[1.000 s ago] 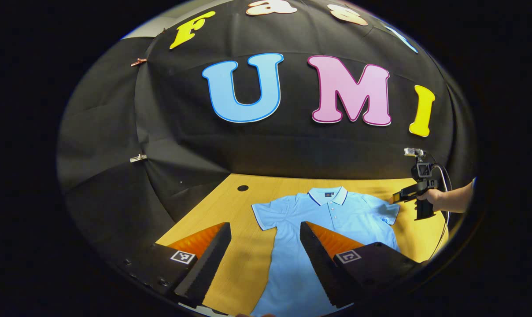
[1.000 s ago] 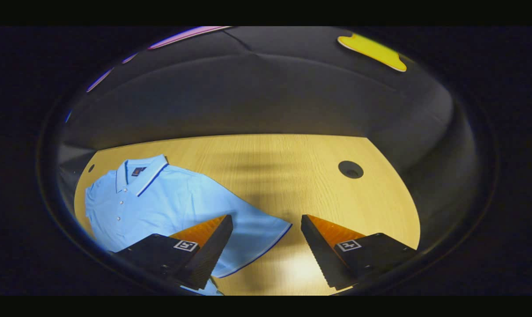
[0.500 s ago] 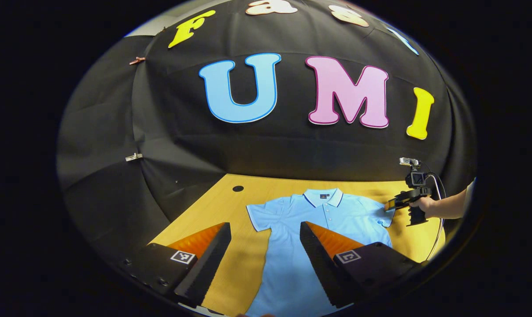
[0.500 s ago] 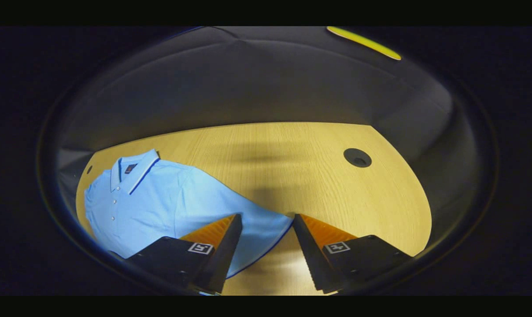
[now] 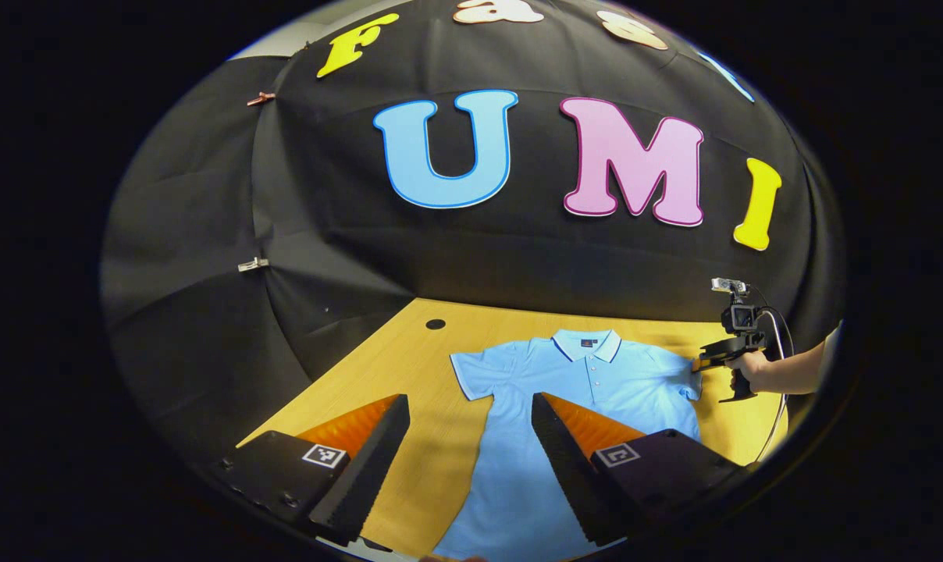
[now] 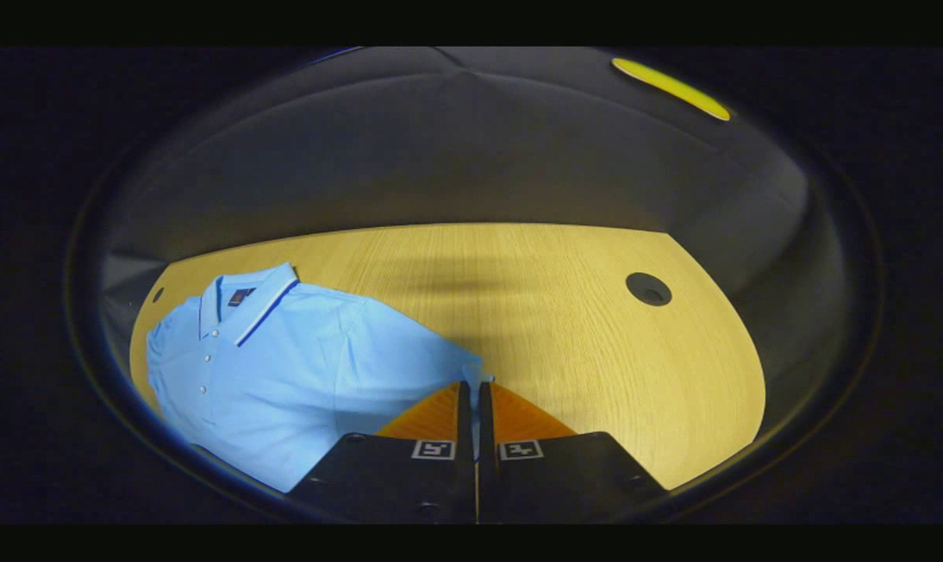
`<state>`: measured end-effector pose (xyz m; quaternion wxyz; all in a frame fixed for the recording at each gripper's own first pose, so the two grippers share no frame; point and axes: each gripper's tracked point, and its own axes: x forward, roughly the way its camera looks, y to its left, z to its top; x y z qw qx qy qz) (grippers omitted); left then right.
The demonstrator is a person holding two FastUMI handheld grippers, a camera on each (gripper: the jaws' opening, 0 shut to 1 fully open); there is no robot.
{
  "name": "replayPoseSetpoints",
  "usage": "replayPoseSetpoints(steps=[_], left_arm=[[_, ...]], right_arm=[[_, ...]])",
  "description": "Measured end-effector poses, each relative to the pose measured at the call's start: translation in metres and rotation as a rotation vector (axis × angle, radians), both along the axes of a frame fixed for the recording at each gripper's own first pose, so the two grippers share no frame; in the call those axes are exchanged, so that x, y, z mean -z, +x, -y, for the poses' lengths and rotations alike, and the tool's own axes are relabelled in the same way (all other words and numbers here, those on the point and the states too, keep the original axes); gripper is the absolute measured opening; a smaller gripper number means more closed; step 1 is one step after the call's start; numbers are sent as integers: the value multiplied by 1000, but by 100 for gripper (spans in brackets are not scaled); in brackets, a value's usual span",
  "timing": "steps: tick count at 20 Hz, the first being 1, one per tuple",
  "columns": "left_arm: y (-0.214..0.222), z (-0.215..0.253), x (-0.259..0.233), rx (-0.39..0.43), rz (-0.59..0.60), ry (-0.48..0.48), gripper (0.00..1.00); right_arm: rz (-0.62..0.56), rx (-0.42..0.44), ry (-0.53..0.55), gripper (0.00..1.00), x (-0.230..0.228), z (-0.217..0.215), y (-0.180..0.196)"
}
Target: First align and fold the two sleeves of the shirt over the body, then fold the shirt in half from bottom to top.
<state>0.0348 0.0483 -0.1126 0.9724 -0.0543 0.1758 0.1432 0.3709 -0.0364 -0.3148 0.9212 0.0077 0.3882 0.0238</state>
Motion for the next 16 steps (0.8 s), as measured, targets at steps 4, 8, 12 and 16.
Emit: replayPoseSetpoints(steps=[4,8,12,16], left_arm=[[-15,-10,2,-20,4,-7,100],[-22,-16,6,-36,4,-35,100],[-34,-25,8,-50,8,-44,100],[-52,-41,10,-75,8,-51,100]], right_arm=[[67,-15,-17,6,-32,-11,4],[109,-65,2,6,-67,-56,0],[142,-158,27,6,-97,-132,-12],[132,-286,55,11,-102,-223,-42]])
